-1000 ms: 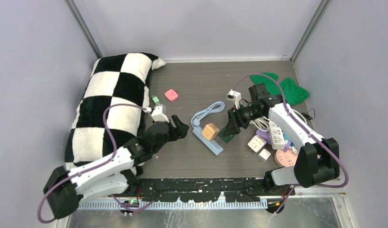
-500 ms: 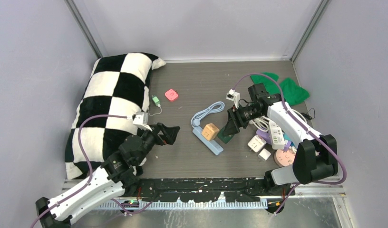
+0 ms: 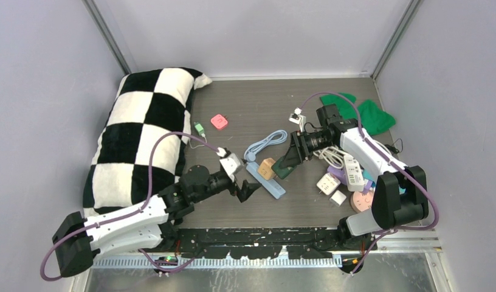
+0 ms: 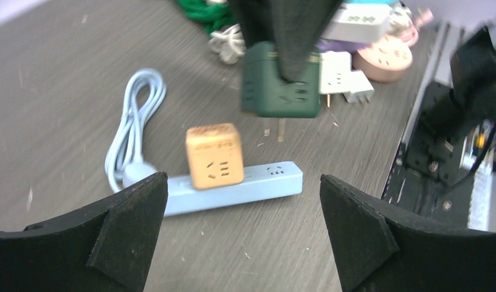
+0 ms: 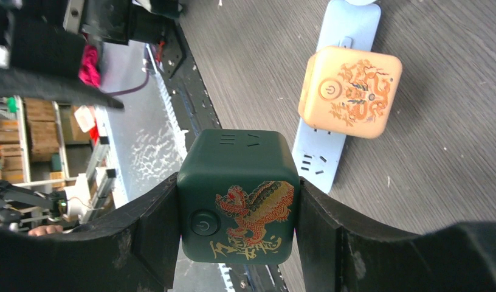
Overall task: Pull the plug off the socket
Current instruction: Place the plug at the center of the board.
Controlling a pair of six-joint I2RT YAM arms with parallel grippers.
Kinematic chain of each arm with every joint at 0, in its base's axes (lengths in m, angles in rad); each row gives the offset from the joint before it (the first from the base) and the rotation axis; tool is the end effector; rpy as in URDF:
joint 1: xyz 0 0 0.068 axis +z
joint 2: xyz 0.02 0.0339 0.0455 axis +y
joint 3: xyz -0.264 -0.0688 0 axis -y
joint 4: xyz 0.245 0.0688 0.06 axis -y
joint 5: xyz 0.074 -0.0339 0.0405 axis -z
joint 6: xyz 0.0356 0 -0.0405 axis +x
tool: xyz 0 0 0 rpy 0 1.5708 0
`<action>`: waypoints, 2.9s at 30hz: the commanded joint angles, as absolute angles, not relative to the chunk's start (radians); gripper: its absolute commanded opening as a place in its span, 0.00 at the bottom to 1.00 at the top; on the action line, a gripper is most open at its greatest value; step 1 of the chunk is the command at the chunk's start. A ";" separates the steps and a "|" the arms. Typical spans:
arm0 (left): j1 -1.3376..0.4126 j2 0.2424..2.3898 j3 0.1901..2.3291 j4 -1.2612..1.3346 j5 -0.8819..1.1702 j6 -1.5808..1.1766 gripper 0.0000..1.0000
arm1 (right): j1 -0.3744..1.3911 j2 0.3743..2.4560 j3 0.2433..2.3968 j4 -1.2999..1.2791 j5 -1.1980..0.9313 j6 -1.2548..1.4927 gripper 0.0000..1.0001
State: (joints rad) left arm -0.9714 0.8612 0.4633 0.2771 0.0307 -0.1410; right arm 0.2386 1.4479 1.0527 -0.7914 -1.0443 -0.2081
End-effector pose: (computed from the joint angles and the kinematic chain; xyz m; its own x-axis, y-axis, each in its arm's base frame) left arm 0.1152 -0.1706 0.2610 -0.1857 0.0228 -0.9823 0.8246 0.5474 -0.1432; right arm 0.2563 0.0940 0.2514 -0.7918 -0.2994 -0.5323 -0.6104 0.3575 0.7068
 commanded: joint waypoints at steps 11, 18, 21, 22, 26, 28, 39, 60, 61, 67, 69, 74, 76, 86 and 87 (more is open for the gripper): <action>-1.132 1.156 0.503 0.662 -0.064 0.253 1.00 | 0.238 1.461 0.988 -0.540 -1.201 0.046 0.01; -1.149 1.251 0.505 0.776 -0.139 0.238 1.00 | 0.263 1.461 0.961 -0.488 -1.209 0.092 0.01; -1.157 1.275 0.515 0.785 -0.138 0.234 1.00 | 0.274 1.464 0.957 -0.475 -1.209 0.103 0.01; -1.158 1.284 0.519 0.790 -0.141 0.231 1.00 | 0.278 1.465 0.957 -0.473 -1.209 0.106 0.01; -1.167 1.327 0.539 0.813 -0.170 0.212 0.95 | 0.290 1.465 0.956 -0.469 -1.209 0.109 0.01; -1.168 1.347 0.555 0.814 -0.183 0.187 0.91 | 0.294 1.465 0.956 -0.470 -1.207 0.108 0.01; -1.168 1.410 0.585 0.835 -0.224 0.100 0.66 | 0.301 1.470 0.956 -0.470 -1.204 0.109 0.03; -1.133 1.379 0.540 0.798 -0.190 -0.065 0.00 | 0.304 1.441 0.941 -0.507 -1.170 0.058 1.00; -1.124 1.370 0.535 0.787 -0.182 -0.083 0.00 | 0.304 1.440 0.942 -0.507 -1.171 0.055 1.00; -1.034 1.291 0.507 0.674 -0.082 -0.218 0.00 | 0.301 1.443 0.960 -0.548 -1.170 0.009 1.00; -0.999 1.251 0.497 0.619 -0.078 -0.270 0.00 | 0.300 1.442 0.967 -0.570 -1.169 -0.013 1.00; -0.905 1.128 0.508 0.409 -0.122 -0.375 0.00 | 0.293 1.440 0.968 -0.579 -1.166 -0.031 1.00; -0.876 1.085 0.531 0.292 -0.185 -0.404 0.00 | 0.290 1.442 0.971 -0.583 -1.164 -0.034 1.00; -0.648 1.060 0.656 -0.093 -0.261 -0.502 0.00 | 0.273 1.450 0.977 -0.595 -1.157 -0.046 1.00; -0.624 1.082 0.672 -0.099 -0.262 -0.501 0.00 | 0.272 1.450 0.977 -0.596 -1.156 -0.047 1.00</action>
